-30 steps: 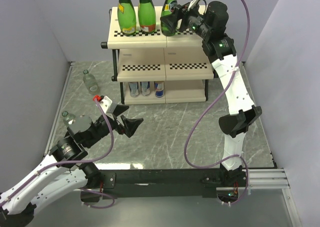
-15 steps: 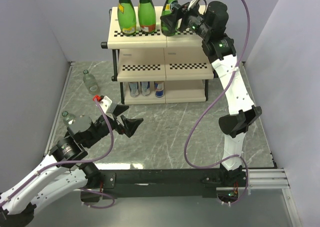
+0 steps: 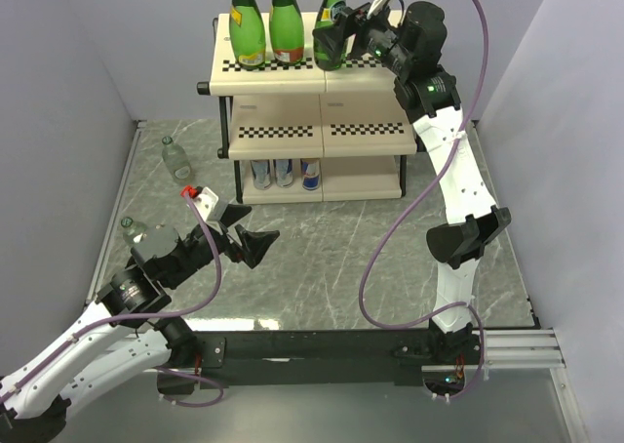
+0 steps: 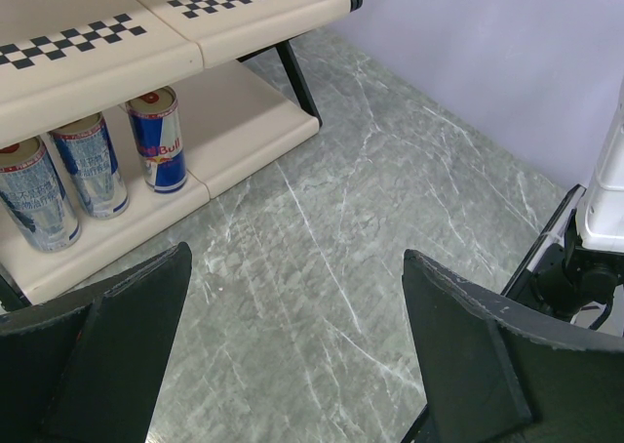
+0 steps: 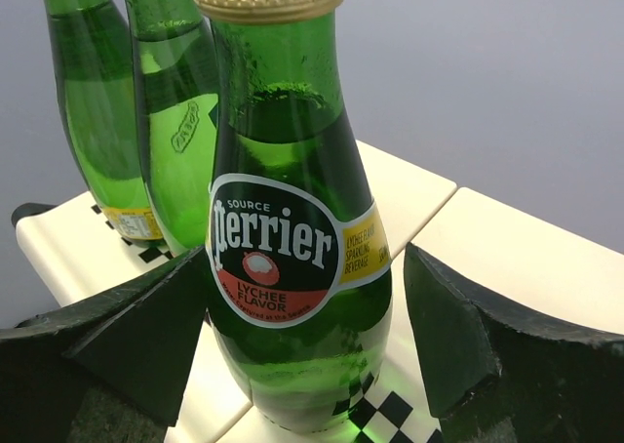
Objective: Place and organize the beverage onto the shelf
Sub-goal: Adjust the drink on the shelf.
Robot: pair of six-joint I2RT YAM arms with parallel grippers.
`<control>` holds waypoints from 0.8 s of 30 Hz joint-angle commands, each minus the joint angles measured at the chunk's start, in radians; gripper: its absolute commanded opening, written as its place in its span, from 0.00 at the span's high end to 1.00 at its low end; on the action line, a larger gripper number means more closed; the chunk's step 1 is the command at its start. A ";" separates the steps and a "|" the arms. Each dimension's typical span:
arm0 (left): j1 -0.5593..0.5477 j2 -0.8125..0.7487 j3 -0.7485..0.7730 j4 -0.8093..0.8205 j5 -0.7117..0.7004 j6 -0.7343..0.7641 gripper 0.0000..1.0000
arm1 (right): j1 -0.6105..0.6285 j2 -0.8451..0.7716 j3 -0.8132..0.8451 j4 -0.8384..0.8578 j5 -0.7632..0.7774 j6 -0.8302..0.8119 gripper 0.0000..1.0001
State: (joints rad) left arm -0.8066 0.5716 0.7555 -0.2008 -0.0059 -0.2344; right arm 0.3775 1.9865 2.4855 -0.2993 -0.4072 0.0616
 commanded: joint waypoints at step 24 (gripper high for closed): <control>0.003 -0.001 0.011 0.021 -0.014 -0.009 0.04 | 0.009 0.014 0.053 0.060 0.004 -0.025 0.30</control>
State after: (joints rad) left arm -0.8066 0.5713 0.7555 -0.2012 -0.0067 -0.2340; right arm 0.3782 1.9873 2.4874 -0.2977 -0.4076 0.0528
